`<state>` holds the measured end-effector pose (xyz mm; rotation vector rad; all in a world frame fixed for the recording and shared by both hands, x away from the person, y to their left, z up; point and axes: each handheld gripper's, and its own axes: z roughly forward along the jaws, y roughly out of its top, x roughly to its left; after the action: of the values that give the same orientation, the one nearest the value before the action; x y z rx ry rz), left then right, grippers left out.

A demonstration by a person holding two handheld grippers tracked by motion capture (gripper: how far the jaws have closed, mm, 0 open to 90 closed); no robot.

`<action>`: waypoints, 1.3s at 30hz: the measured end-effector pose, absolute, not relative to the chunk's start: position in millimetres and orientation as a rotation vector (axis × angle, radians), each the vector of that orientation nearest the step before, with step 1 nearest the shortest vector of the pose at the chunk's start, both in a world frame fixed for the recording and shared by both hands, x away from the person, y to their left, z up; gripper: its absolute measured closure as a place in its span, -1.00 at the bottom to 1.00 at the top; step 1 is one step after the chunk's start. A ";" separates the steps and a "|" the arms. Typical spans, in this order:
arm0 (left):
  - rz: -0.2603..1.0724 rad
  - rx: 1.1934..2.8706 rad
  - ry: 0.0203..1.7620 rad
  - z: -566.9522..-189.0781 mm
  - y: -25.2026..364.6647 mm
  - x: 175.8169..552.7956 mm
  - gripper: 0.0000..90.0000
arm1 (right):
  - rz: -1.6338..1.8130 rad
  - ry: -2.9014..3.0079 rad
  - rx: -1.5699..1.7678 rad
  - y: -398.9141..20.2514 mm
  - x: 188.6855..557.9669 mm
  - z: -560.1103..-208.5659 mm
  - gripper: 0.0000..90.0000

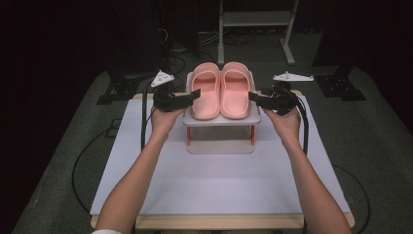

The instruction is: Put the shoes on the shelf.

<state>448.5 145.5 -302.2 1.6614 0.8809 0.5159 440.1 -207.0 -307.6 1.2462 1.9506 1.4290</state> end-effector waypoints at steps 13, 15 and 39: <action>0.519 1.652 0.869 -310.2 159.4 424.9 -0.57 | 1.451 1.954 1.231 -218.8 419.2 -316.4 -0.18; 0.522 1.645 0.866 -310.9 161.4 422.6 -0.57 | 1.453 1.955 1.235 -220.1 417.3 -317.7 -0.19; 0.542 1.621 0.885 -330.0 181.8 389.2 -0.74 | 1.499 1.921 1.198 -235.6 390.0 -335.0 -0.37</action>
<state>389.2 181.8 -330.0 1.6215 0.8848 0.5416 390.0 -235.6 -335.0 1.1976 1.9215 1.4986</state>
